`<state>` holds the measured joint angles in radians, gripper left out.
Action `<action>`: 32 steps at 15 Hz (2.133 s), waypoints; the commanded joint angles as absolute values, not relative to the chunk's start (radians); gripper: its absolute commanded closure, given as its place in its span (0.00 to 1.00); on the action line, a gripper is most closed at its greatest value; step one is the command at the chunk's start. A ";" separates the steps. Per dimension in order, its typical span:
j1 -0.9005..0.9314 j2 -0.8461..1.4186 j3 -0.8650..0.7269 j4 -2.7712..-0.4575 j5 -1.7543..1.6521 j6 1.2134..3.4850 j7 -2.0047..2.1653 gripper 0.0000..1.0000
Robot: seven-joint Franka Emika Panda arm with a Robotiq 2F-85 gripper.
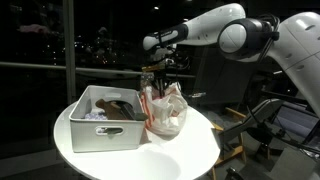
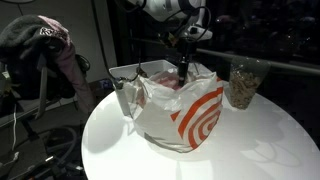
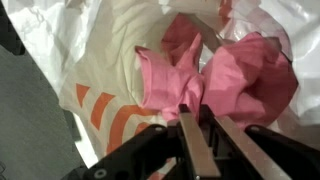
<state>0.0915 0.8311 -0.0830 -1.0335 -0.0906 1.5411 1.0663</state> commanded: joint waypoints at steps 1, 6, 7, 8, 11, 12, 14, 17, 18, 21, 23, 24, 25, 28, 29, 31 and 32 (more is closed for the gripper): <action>0.088 0.760 -0.071 -1.085 -0.063 1.531 1.015 0.50; 0.088 0.635 -0.015 -1.142 -0.024 1.510 0.898 0.12; 0.090 0.614 0.006 -1.146 -0.007 1.496 0.859 0.04; 0.094 0.599 0.024 -1.148 0.004 1.486 0.831 0.01; 0.116 0.578 0.086 -1.154 0.027 1.468 0.752 0.00; 0.128 0.589 0.106 -1.153 0.024 1.472 0.726 0.00; 0.148 0.621 0.140 -1.141 0.011 1.482 0.664 0.00; 0.209 0.672 0.121 -1.121 0.009 1.478 0.537 0.00; 0.219 0.691 0.120 -1.115 0.007 1.466 0.491 0.00; 0.241 0.724 0.121 -1.124 0.000 1.480 0.342 0.00; 0.256 0.749 0.114 -1.120 -0.028 1.509 0.274 0.00; 0.258 0.769 0.111 -1.110 -0.035 1.519 0.250 0.00; 0.262 0.785 0.106 -1.102 -0.047 1.537 0.236 0.00; 0.270 0.828 0.092 -1.095 -0.083 1.594 0.198 0.00; 0.276 0.847 0.085 -1.089 -0.100 1.615 0.193 0.00; 0.284 0.872 0.078 -1.085 -0.124 1.644 0.180 0.00; 0.286 0.882 0.076 -1.083 -0.131 1.655 0.176 0.00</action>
<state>0.2624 0.8396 0.0970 -1.1302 -0.1026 1.6274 0.2077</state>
